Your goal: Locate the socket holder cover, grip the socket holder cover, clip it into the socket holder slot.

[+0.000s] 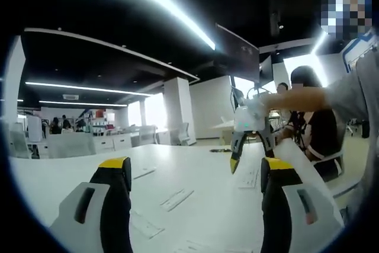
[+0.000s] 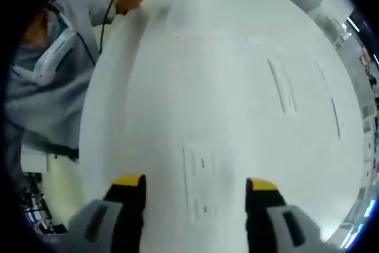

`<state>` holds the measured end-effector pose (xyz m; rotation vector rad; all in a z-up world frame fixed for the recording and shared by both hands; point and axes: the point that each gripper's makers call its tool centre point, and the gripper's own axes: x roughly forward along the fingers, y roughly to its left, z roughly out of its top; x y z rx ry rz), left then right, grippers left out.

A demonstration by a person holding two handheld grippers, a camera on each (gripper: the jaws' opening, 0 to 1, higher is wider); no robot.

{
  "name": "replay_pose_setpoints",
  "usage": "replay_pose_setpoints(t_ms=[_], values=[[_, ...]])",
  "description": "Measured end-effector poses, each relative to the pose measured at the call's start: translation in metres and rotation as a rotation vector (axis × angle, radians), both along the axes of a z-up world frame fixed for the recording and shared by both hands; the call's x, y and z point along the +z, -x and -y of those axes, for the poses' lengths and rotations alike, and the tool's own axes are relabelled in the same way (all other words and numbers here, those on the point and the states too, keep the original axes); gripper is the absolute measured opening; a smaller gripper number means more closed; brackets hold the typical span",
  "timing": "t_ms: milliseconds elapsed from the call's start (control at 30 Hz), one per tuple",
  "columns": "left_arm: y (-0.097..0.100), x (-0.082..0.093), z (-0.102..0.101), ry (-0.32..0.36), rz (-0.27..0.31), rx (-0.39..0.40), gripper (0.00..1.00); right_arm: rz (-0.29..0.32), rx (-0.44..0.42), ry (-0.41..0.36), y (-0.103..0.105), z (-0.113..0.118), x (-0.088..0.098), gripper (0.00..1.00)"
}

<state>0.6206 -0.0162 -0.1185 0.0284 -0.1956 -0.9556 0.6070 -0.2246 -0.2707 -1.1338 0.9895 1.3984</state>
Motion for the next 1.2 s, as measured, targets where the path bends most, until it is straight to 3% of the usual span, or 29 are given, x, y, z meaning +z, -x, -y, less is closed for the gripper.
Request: replay_pose_setpoints(t_ms=[267, 467, 567, 1200], values=[[0.001, 0.001, 0.001, -0.003, 0.003, -0.005, 0.89, -0.031, -0.018, 0.06, -0.004, 0.01, -0.01, 0.53], [0.002, 0.0, 0.001, -0.007, 0.003, -0.008, 0.89, -0.016, -0.019, 0.082, -0.008, 0.013, -0.014, 0.48], [0.003, -0.001, 0.002, -0.011, 0.001, -0.009, 0.89, -0.017, -0.02, 0.086, -0.009, 0.014, -0.013, 0.4], [0.005, -0.002, 0.002, -0.03, 0.012, -0.005, 0.88, 0.01, 0.002, 0.097, -0.014, 0.012, -0.014, 0.28]])
